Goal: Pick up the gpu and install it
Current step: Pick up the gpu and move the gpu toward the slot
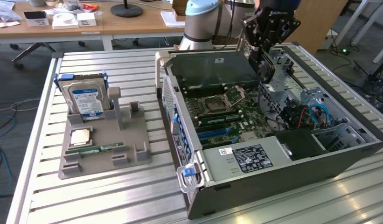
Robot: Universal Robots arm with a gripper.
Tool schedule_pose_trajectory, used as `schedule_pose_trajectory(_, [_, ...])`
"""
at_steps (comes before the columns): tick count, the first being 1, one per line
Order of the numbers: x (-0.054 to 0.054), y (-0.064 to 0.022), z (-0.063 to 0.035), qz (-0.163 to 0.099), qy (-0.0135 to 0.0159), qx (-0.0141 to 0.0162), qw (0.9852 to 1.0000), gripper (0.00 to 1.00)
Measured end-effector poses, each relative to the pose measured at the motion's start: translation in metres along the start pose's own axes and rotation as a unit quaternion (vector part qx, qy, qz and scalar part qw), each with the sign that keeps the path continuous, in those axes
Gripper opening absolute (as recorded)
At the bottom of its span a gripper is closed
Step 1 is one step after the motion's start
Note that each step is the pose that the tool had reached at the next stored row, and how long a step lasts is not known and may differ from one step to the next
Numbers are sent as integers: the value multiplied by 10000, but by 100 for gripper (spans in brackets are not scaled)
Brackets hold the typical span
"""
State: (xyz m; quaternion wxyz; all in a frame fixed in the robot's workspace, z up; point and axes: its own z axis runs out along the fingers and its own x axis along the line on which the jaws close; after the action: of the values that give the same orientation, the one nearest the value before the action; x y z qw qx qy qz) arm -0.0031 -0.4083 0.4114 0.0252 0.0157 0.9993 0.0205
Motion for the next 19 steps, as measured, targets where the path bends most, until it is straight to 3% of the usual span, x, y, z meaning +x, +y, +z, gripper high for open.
schedule_pose_trajectory(19, [-477, 15, 25, -1, 0, 0, 10000, 26])
